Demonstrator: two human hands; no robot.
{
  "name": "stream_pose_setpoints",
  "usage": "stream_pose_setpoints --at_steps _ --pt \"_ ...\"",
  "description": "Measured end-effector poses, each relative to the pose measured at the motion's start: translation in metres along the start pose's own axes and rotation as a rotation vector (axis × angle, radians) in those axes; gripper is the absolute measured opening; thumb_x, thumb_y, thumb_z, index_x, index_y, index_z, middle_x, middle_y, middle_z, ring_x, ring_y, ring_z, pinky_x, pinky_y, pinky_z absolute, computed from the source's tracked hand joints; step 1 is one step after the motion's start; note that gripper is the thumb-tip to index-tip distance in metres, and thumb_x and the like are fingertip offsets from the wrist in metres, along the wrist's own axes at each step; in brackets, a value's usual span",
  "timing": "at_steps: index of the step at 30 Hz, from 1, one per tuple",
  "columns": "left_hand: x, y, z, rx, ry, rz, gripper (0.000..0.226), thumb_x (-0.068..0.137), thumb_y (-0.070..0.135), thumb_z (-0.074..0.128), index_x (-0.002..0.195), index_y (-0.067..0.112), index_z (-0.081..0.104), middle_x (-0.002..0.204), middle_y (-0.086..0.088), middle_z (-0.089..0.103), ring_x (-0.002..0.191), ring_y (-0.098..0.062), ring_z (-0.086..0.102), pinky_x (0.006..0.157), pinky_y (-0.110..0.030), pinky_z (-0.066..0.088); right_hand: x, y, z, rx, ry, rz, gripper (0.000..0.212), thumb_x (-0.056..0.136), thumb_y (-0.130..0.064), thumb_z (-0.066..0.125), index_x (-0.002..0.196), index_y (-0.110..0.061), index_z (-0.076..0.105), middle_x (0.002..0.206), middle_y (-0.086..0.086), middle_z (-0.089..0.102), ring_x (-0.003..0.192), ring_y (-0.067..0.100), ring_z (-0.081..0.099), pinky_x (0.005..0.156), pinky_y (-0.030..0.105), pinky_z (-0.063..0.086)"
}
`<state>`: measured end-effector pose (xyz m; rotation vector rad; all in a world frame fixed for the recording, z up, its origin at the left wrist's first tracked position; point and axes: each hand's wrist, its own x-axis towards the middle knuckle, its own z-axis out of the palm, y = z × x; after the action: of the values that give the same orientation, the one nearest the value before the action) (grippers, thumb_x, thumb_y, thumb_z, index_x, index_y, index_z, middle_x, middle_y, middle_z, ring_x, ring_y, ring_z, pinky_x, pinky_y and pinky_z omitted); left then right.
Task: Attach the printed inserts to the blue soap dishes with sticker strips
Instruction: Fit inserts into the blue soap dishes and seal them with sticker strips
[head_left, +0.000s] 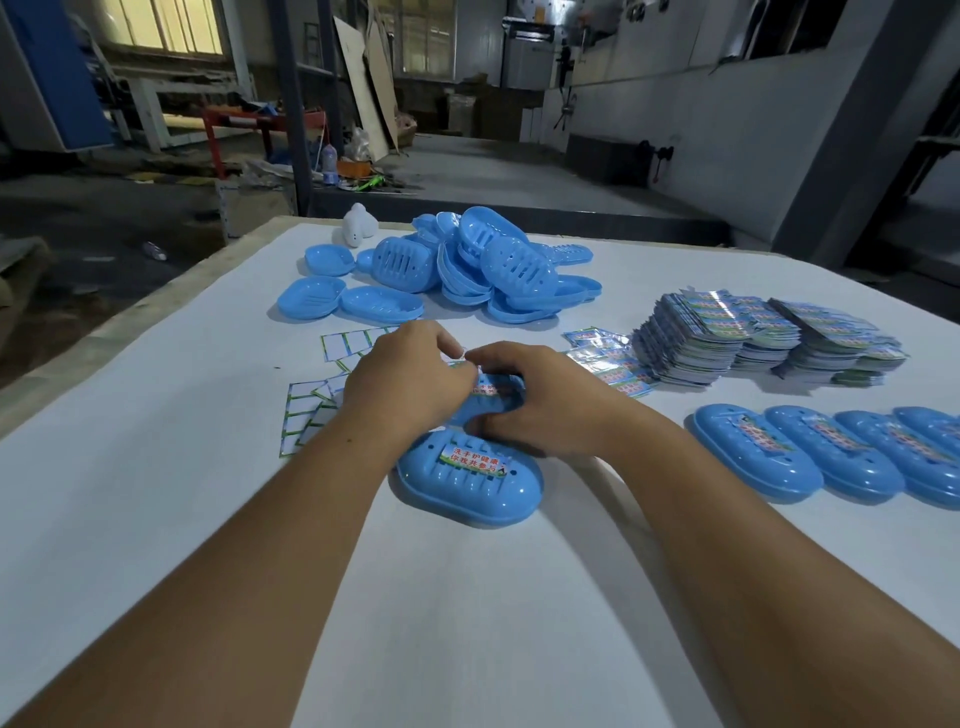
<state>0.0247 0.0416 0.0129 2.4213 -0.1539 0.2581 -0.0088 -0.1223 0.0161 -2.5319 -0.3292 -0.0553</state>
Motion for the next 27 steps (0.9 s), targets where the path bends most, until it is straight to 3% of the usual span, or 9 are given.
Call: stream_pose_setpoints --at_steps 3,8,13,21,27 --pt "0.001 0.001 0.0 -0.036 0.104 0.029 0.012 0.086 0.044 0.063 0.093 0.034 0.062 0.082 0.014 0.061 0.085 -0.018 0.061 0.07 -0.033 0.044 -0.007 0.0 -0.004 -0.026 0.082 0.059 0.072 0.072 -0.057 0.081 0.137 -0.036 0.054 0.128 -0.01 0.063 0.108 0.009 0.06 0.093 0.028 0.049" --pt "0.003 0.0 0.0 -0.027 0.181 0.06 0.012 0.09 0.045 0.058 0.085 0.034 0.057 0.075 0.018 0.056 0.082 -0.019 0.058 0.069 -0.033 0.039 -0.036 0.008 -0.023 -0.351 0.267 0.31 0.076 0.079 -0.077 0.054 0.146 -0.043 0.039 0.14 0.005 0.049 0.129 0.033 0.042 0.104 0.046 0.039" --pt "0.0 -0.002 0.003 -0.019 0.161 0.091 0.012 0.089 0.044 0.062 0.09 0.032 0.062 0.079 0.015 0.06 0.082 -0.018 0.06 0.067 -0.033 0.041 -0.072 0.017 -0.034 -0.455 0.337 0.534 0.065 0.082 -0.07 0.039 0.139 -0.039 0.044 0.131 0.011 0.05 0.121 0.037 0.04 0.094 0.047 0.033" --pt "-0.004 0.0 0.004 -0.017 0.142 0.095 0.01 0.088 0.042 0.062 0.087 0.032 0.062 0.08 0.014 0.064 0.08 -0.016 0.061 0.067 -0.033 0.043 -0.094 0.021 -0.029 -0.492 0.27 0.652 0.062 0.084 -0.066 0.047 0.131 -0.026 0.056 0.131 0.01 0.051 0.124 0.037 0.039 0.098 0.044 0.034" --pt "-0.006 0.002 0.003 -0.02 0.121 0.106 0.012 0.088 0.04 0.064 0.081 0.031 0.062 0.078 0.014 0.063 0.077 -0.013 0.061 0.068 -0.033 0.046 -0.096 0.03 -0.034 -0.426 0.341 0.669 0.051 0.086 -0.046 0.056 0.134 -0.028 0.054 0.135 0.009 0.052 0.127 0.039 0.038 0.102 0.044 0.035"
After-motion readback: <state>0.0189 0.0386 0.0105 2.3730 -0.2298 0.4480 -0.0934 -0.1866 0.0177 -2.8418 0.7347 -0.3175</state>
